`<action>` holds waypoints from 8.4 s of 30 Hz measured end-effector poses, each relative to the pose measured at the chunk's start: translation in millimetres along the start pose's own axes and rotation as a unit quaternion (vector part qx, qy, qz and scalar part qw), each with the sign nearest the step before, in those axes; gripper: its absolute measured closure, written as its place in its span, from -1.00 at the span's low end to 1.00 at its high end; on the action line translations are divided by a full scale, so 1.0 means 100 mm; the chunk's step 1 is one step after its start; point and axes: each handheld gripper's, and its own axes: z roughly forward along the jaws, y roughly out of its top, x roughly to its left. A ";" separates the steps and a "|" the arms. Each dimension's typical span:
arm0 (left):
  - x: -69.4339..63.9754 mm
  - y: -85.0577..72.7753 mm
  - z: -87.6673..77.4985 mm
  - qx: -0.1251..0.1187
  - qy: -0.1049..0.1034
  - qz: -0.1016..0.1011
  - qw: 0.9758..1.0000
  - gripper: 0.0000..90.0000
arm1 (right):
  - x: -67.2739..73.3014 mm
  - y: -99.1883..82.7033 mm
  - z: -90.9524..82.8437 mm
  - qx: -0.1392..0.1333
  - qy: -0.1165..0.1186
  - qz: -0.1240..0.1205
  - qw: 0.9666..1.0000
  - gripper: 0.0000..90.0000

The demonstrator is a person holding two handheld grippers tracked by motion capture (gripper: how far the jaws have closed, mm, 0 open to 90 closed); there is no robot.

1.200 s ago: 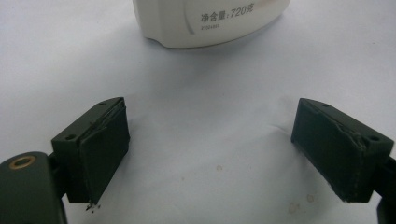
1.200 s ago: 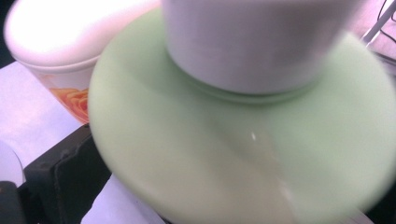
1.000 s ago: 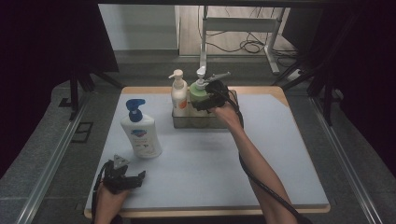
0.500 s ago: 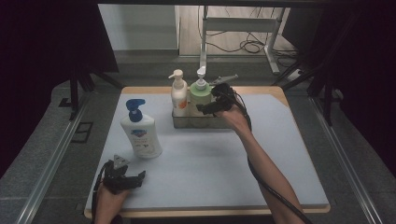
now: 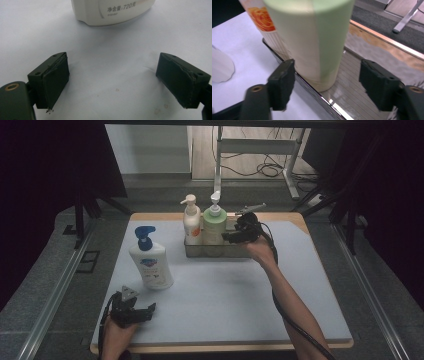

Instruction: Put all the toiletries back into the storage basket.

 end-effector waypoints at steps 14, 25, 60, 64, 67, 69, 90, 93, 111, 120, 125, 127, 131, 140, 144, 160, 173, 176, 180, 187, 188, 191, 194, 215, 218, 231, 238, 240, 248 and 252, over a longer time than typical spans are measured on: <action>0.00 0.00 0.00 -0.001 0.000 0.000 1.000 -0.75 | -0.10 -0.07 0.13 0.016 -0.027 0.033 0.999 0.76; 0.00 0.00 0.00 0.000 0.001 0.000 1.000 -0.75 | -0.09 -0.08 0.39 0.046 -0.034 0.043 0.997 0.99; 0.00 0.00 0.00 0.003 0.001 0.002 1.000 -0.75 | 0.01 -0.08 0.54 0.069 -0.034 0.040 0.996 0.99; 0.01 0.00 0.00 0.003 0.001 0.003 1.000 -0.75 | 0.02 -0.08 0.53 0.071 -0.032 0.035 0.996 0.99; 0.00 0.00 0.00 0.002 0.001 0.001 1.000 -0.75 | 0.02 -0.11 0.53 0.070 -0.027 0.036 0.997 0.95; 0.00 0.00 0.00 0.003 0.001 0.002 1.000 -0.75 | 0.02 -0.11 0.52 0.070 -0.026 0.036 0.997 0.94; 0.00 0.00 0.00 0.000 0.001 0.001 1.000 -0.75 | 0.06 -0.13 0.35 0.055 -0.018 0.022 0.998 0.58; 0.00 0.00 0.00 0.000 0.001 0.001 1.000 -0.75 | 0.08 -0.13 0.28 0.047 -0.020 0.018 0.999 0.42; -0.01 0.00 0.00 0.000 0.002 0.003 1.000 -0.73 | 0.07 -0.36 -0.25 0.014 -0.004 -0.001 1.000 -0.37; 0.00 0.00 0.00 0.000 0.001 0.001 1.000 -0.74 | 0.20 -0.47 -0.44 0.016 0.008 -0.019 1.000 -0.66; 0.00 0.00 0.00 0.000 0.001 0.002 1.000 -0.74 | 0.30 -0.55 -0.56 0.015 -0.001 -0.040 0.999 -0.71; 0.00 0.00 0.00 0.001 0.001 0.002 1.000 -0.74 | 0.33 -0.59 -0.61 0.013 -0.001 -0.044 0.999 -0.77; 0.00 0.01 0.00 0.002 0.001 0.002 1.000 -0.74 | 0.37 -0.69 -0.69 0.009 0.000 -0.048 0.999 -0.92; 0.00 0.01 0.00 0.003 0.001 0.001 1.000 -0.74 | 0.46 -0.90 -0.85 0.007 -0.002 -0.064 0.998 -1.00; 0.00 0.01 0.00 0.003 0.001 0.000 1.000 -0.74 | 0.48 -0.99 -0.91 0.006 0.000 -0.064 0.998 -1.00; -0.01 0.01 0.00 0.003 0.002 -0.001 1.000 -0.74 | 0.56 -1.38 -1.09 -0.004 -0.006 -0.057 0.998 -1.00; 0.01 0.03 -0.05 -0.001 0.026 -0.012 1.000 -0.55 | 0.58 -1.72 -1.14 -0.006 -0.012 -0.047 0.999 -1.00; 0.03 0.04 -0.09 -0.013 0.029 -0.016 0.999 -0.45 | 0.56 -1.78 -1.14 -0.009 -0.011 -0.042 0.999 -1.00; 0.06 0.06 -0.14 -0.027 0.034 -0.019 0.999 -0.28 | 0.55 -1.89 -1.11 -0.008 -0.010 -0.036 0.999 -0.99; 0.11 0.09 -0.18 -0.041 0.032 -0.029 0.998 0.00 | 0.51 -2.06 -1.04 0.006 -0.015 -0.028 0.999 -0.99; 0.12 0.10 -0.19 -0.044 0.031 -0.030 0.998 0.04 | 0.51 -2.07 -1.04 0.006 -0.016 -0.027 0.999 -0.99; 0.14 0.11 -0.19 -0.045 0.032 -0.031 0.998 0.14 | 0.49 -2.14 -1.02 0.013 -0.015 -0.021 1.000 -0.99; 0.16 0.13 -0.18 -0.040 0.036 -0.027 0.998 0.28 | 0.48 -2.20 -0.99 0.021 -0.015 -0.017 1.000 -0.98; 0.37 0.36 0.03 -0.024 -0.005 -0.039 0.999 0.99 | 0.48 -2.35 -0.88 0.047 -0.011 -0.016 0.999 -0.97; 0.42 0.40 0.08 -0.024 -0.013 -0.044 0.999 0.99 | 0.48 -2.35 -0.88 0.047 -0.012 -0.016 0.999 -0.97; 0.57 0.55 0.21 -0.043 -0.010 -0.051 0.998 0.99 | 0.48 -2.35 -0.88 0.046 -0.011 -0.016 0.999 -0.97; 0.57 0.57 0.24 -0.048 -0.017 -0.058 0.997 0.99 | 0.48 -2.35 -0.88 0.046 -0.011 -0.016 0.999 -0.97; 0.57 0.57 0.24 -0.049 -0.018 -0.059 0.997 0.99 | 0.48 -2.35 -0.88 0.046 -0.011 -0.016 0.999 -0.97; 0.50 0.60 0.29 -0.053 -0.029 -0.055 0.997 0.99 | 0.48 -2.35 -0.88 0.046 -0.011 -0.015 0.999 -0.97; 0.45 0.63 0.31 -0.054 -0.039 -0.047 0.997 0.99 | 0.48 -2.35 -0.88 0.046 -0.011 -0.015 0.999 -0.97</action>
